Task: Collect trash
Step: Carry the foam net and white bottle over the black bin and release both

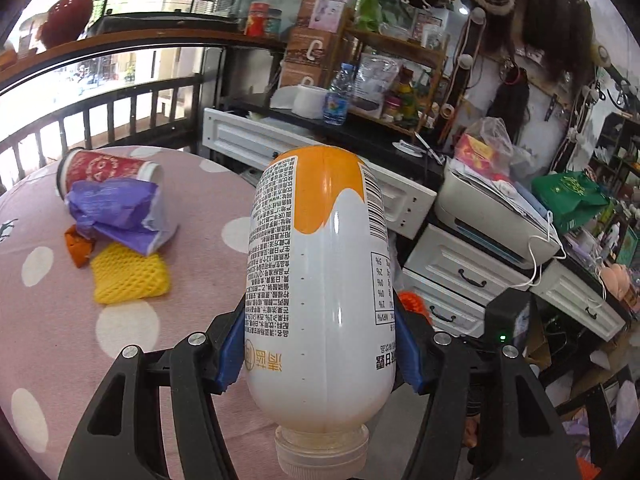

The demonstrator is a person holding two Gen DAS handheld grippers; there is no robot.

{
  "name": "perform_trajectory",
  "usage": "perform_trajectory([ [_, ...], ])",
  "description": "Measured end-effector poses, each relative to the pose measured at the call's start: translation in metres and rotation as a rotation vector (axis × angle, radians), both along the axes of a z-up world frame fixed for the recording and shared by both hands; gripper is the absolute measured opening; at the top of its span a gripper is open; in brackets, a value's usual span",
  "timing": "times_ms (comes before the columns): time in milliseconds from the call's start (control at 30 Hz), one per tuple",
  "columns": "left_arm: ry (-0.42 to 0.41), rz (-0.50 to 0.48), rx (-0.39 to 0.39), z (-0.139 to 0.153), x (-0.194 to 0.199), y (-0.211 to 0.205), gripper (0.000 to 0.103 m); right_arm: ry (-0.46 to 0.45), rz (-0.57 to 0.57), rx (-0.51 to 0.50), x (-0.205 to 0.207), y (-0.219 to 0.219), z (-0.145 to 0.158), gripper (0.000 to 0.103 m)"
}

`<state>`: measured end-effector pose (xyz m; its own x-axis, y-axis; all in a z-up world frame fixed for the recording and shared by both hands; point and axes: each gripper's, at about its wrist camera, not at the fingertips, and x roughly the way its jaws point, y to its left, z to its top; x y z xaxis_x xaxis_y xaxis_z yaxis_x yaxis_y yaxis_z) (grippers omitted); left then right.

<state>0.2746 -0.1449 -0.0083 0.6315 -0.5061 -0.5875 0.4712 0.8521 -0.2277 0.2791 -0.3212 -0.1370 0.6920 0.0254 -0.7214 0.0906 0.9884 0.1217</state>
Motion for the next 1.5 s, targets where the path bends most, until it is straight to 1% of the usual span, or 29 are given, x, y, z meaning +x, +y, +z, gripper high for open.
perform_trajectory([
  [133,0.018,-0.05,0.028,-0.012,0.005,-0.033,0.061,0.039,-0.003,0.039,0.015,-0.011,-0.026,0.019],
  [167,0.019,-0.059,0.036,-0.014,0.006,-0.04,0.061,0.042,-0.013,0.051,0.018,-0.014,-0.03,0.021],
  [200,0.02,-0.067,0.042,-0.017,0.007,-0.045,0.061,0.048,-0.023,0.062,0.021,-0.018,-0.035,0.026],
  [233,0.022,-0.074,0.049,-0.019,0.007,-0.051,0.061,0.053,-0.034,0.071,0.023,-0.021,-0.038,0.035],
  [300,0.035,-0.088,0.06,-0.024,0.009,-0.059,0.061,0.054,-0.057,0.093,0.023,-0.027,-0.042,0.043],
  [333,0.04,-0.096,0.065,-0.027,0.01,-0.063,0.061,0.052,-0.059,0.104,0.021,-0.029,-0.042,0.043],
  [400,0.046,-0.103,0.077,-0.032,0.012,-0.071,0.061,0.048,-0.063,0.094,0.015,-0.03,-0.041,0.043],
  [467,0.062,-0.112,0.083,-0.038,0.016,-0.078,0.061,0.047,-0.07,0.08,0.008,-0.032,-0.039,0.045],
  [600,0.1,-0.126,0.105,-0.054,0.024,-0.097,0.061,0.04,-0.111,0.088,-0.011,-0.045,-0.033,0.05],
  [767,0.173,-0.141,0.147,-0.082,0.038,-0.125,0.061,0.036,-0.161,0.096,-0.034,-0.062,-0.026,0.051],
  [900,0.211,-0.134,0.201,-0.105,0.048,-0.146,0.061,0.018,-0.195,0.103,-0.052,-0.076,-0.017,0.051],
  [1000,0.262,-0.124,0.224,-0.123,0.059,-0.159,0.061,0.005,-0.218,0.119,-0.064,-0.086,-0.013,0.052],
  [1100,0.302,-0.117,0.267,-0.141,0.068,-0.17,0.061,-0.011,-0.232,0.119,-0.074,-0.091,-0.009,0.053],
  [1233,0.321,-0.111,0.339,-0.161,0.077,-0.186,0.061,-0.021,-0.241,0.113,-0.082,-0.094,-0.005,0.053],
  [1300,0.327,-0.114,0.363,-0.166,0.079,-0.192,0.062,-0.024,-0.246,0.094,-0.084,-0.094,-0.004,0.055],
  [1367,0.336,-0.122,0.38,-0.165,0.079,-0.195,0.068,-0.031,-0.253,0.092,-0.087,-0.096,-0.003,0.058],
  [1467,0.314,-0.132,0.357,-0.154,0.074,-0.192,0.074,-0.047,-0.265,0.087,-0.09,-0.099,0.001,0.058],
  [1500,0.302,-0.128,0.345,-0.147,0.071,-0.189,0.077,-0.055,-0.272,0.087,-0.091,-0.1,0.002,0.058],
])
